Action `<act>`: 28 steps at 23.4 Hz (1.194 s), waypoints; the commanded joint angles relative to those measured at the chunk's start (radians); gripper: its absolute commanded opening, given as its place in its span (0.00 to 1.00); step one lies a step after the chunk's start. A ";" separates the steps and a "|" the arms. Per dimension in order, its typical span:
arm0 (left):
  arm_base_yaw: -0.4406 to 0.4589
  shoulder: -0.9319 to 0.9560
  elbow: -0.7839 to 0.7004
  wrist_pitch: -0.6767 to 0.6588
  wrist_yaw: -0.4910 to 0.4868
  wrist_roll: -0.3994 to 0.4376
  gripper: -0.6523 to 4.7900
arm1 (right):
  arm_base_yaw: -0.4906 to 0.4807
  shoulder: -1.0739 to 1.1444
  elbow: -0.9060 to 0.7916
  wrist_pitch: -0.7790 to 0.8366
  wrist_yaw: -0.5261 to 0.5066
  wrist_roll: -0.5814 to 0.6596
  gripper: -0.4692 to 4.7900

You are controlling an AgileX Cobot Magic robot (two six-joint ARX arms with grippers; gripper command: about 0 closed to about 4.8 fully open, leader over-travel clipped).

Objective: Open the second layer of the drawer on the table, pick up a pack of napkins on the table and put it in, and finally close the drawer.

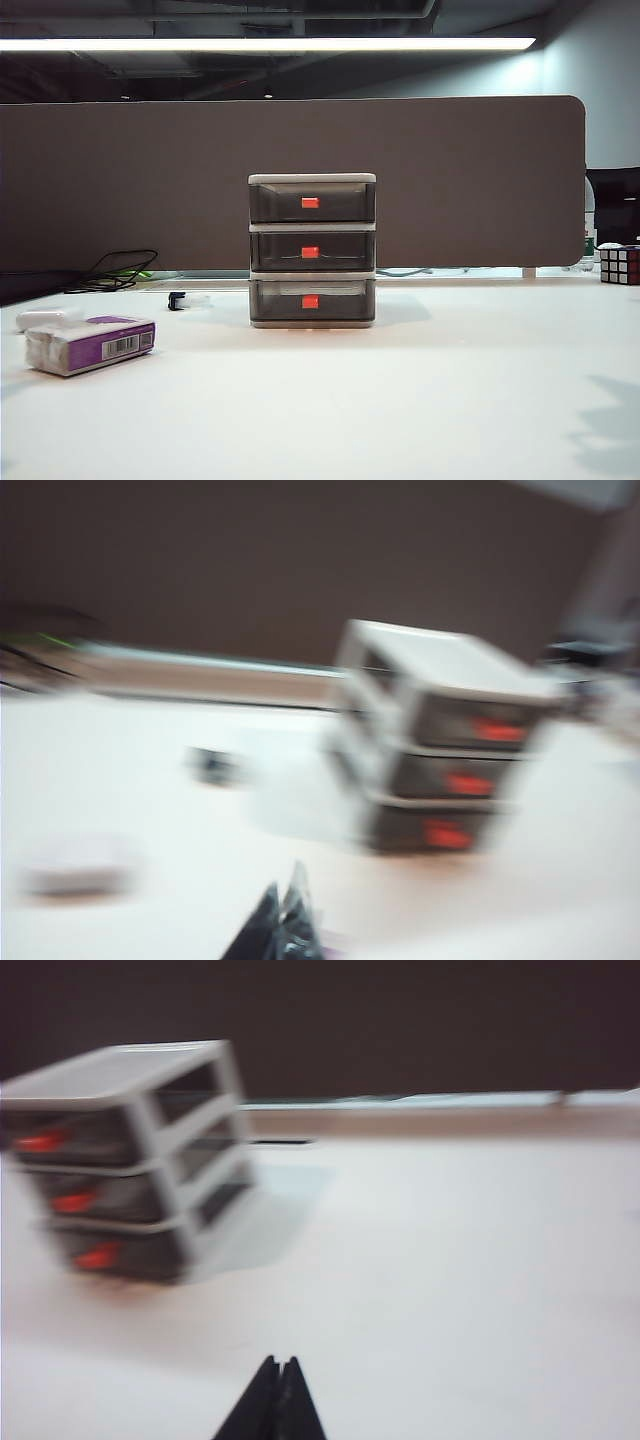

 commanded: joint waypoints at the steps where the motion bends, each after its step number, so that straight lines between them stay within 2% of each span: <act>1: 0.001 0.000 0.004 -0.046 0.192 -0.152 0.12 | 0.001 0.000 -0.006 -0.061 -0.291 0.116 0.08; 3: 0.001 0.000 0.004 -0.060 0.208 -0.172 0.12 | 0.001 0.000 -0.006 -0.086 -0.302 0.112 0.08; 6: 0.001 0.000 0.005 -0.058 0.212 -0.194 0.24 | 0.001 0.000 -0.006 -0.076 -0.319 0.122 0.09; 10: -0.048 0.000 0.005 -0.045 0.198 -0.217 0.23 | 0.001 0.001 -0.004 -0.061 -0.363 0.196 0.08; 13: -0.180 0.002 0.005 -0.042 0.099 -0.168 0.28 | 0.002 0.001 -0.002 -0.056 -0.379 0.200 0.08; 14: -0.262 0.010 0.005 -0.041 0.022 -0.145 0.29 | 0.002 0.001 0.001 -0.053 -0.377 0.200 0.08; 15: -0.305 0.017 0.005 -0.038 -0.023 -0.140 0.29 | 0.002 0.001 0.006 -0.053 -0.377 0.199 0.08; 16: -0.402 0.039 0.005 -0.026 -0.128 -0.139 0.29 | 0.002 0.001 0.021 -0.053 -0.377 0.199 0.08; 17: -0.455 0.055 0.005 -0.013 -0.187 -0.135 0.29 | 0.002 0.002 0.029 -0.054 -0.377 0.199 0.08; 18: -0.536 0.096 0.004 0.024 -0.275 -0.113 0.29 | 0.004 0.003 0.055 -0.054 -0.370 0.198 0.08; 19: -0.584 0.139 0.004 0.064 -0.323 -0.092 0.29 | 0.010 0.004 0.074 -0.055 -0.347 0.198 0.08; 21: -0.621 0.211 0.004 0.131 -0.337 -0.048 0.30 | 0.024 0.014 0.101 -0.058 -0.323 0.194 0.08; 25: -0.632 0.518 0.006 0.435 -0.365 -0.038 0.33 | 0.096 0.142 0.179 -0.051 -0.269 0.143 0.08; 26: -0.632 0.632 0.008 0.544 -0.378 -0.037 0.39 | 0.126 0.209 0.206 -0.042 -0.256 0.129 0.08; 28: -0.632 0.802 0.026 0.665 -0.378 -0.036 0.47 | 0.170 0.314 0.245 0.002 -0.234 0.105 0.08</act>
